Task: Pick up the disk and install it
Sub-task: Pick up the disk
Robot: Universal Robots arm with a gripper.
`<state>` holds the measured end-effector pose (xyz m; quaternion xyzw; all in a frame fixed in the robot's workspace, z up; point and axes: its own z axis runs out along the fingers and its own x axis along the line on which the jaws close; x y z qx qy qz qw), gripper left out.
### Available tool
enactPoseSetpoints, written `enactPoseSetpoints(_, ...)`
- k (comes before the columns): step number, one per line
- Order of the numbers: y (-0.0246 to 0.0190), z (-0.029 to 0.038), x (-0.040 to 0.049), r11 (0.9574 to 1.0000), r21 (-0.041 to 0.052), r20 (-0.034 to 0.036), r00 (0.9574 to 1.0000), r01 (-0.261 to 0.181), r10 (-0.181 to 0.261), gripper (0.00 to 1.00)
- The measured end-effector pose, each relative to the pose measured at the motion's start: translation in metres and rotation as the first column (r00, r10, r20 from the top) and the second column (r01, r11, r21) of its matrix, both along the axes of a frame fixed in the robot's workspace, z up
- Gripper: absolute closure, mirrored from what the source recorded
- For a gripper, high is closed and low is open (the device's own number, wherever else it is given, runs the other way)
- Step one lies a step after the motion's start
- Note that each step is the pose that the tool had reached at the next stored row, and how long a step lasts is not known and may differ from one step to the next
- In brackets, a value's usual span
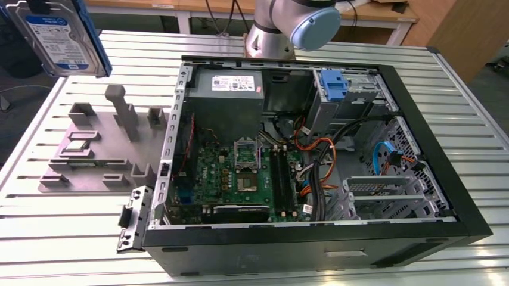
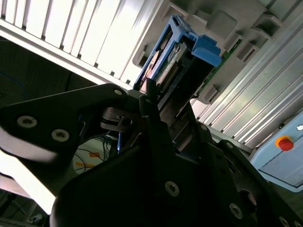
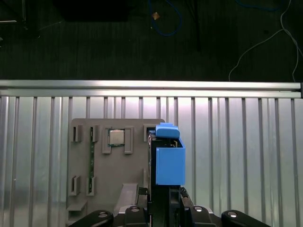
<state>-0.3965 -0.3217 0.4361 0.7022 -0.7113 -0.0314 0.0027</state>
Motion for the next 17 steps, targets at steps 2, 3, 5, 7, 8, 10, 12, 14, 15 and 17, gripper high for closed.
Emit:
enactPoseSetpoints(2,0.0,0.0003,0.0,1.0,0.0,0.0001,1.0,0.0,0.0,0.65)
enactPoseSetpoints(3,0.0,0.0004,0.0,1.0,0.0,0.0,1.0,0.0,0.0,0.65)
enactPoseSetpoints(5,0.0,0.0004,0.0,1.0,0.0,0.0001,1.0,0.0,0.0,0.65)
enactPoseSetpoints(7,0.0,0.0005,0.0,1.0,0.0,0.0,1.0,0.0,0.0,0.65)
enactPoseSetpoints(8,0.0,0.0005,0.0,1.0,0.0,0.0,1.0,0.0,0.0,0.65)
enactPoseSetpoints(10,0.0,0.0005,0.0,1.0,0.0,0.0,1.0,0.0,0.0,0.65)
enactPoseSetpoints(12,0.0,0.0014,0.0,1.0,-0.0002,-0.0003,1.0,0.0,0.0,0.65)
enactPoseSetpoints(14,0.0,0.003,0.0,1.0,-0.0001,0.0,1.0,0.0,0.0,0.65)
enactPoseSetpoints(15,0.0,0.0042,0.0,1.0,-0.0001,-0.0001,1.0,0.0,0.0,0.65)
enactPoseSetpoints(17,0.0,0.0056,0.0,1.0,0.0,0.0001,1.0,0.0,0.0,0.65)
